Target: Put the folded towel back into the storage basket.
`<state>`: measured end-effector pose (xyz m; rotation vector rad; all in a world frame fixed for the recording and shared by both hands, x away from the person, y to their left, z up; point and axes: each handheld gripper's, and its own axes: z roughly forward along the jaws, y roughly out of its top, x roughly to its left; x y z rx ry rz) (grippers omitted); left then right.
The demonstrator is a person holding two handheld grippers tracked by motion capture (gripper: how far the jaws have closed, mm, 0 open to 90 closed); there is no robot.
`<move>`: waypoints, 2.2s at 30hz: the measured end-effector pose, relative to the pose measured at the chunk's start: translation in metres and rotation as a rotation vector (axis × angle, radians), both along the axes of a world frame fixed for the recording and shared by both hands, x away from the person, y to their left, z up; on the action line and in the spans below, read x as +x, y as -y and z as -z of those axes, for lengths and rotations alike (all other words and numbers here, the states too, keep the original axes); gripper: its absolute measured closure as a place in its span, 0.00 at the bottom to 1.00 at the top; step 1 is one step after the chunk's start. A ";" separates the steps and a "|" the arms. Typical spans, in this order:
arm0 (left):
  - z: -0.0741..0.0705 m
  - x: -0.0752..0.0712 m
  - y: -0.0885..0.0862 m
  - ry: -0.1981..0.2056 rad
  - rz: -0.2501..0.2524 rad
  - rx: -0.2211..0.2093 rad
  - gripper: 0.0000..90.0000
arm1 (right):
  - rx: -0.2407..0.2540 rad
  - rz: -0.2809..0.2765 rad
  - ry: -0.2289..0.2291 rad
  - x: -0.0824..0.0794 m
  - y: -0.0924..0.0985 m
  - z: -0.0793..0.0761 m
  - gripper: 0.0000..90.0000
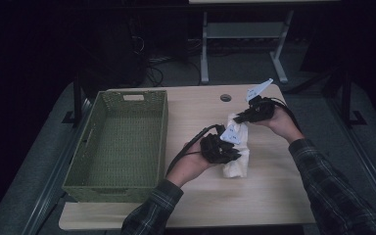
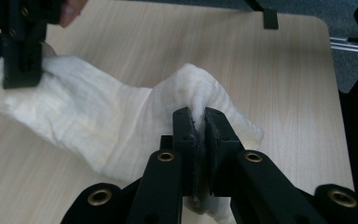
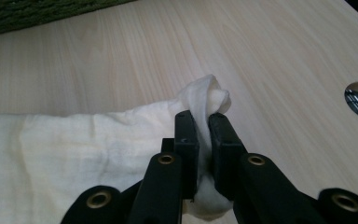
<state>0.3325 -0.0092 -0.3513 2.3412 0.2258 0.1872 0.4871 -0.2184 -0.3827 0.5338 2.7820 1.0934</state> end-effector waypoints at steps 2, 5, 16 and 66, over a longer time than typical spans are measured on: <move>-0.008 0.001 -0.003 0.010 0.003 0.001 0.93 | 0.006 -0.004 0.009 0.001 -0.002 -0.007 0.93; -0.019 0.003 -0.009 0.023 0.000 0.001 0.93 | 0.017 -0.008 0.011 0.002 -0.005 -0.016 0.93; -0.047 0.009 -0.042 0.055 -0.031 -0.016 0.93 | 0.017 -0.037 0.045 0.009 -0.029 -0.047 0.93; -0.081 -0.006 -0.240 0.023 -0.111 -0.099 0.93 | 0.038 -0.231 0.104 0.020 -0.243 -0.096 0.93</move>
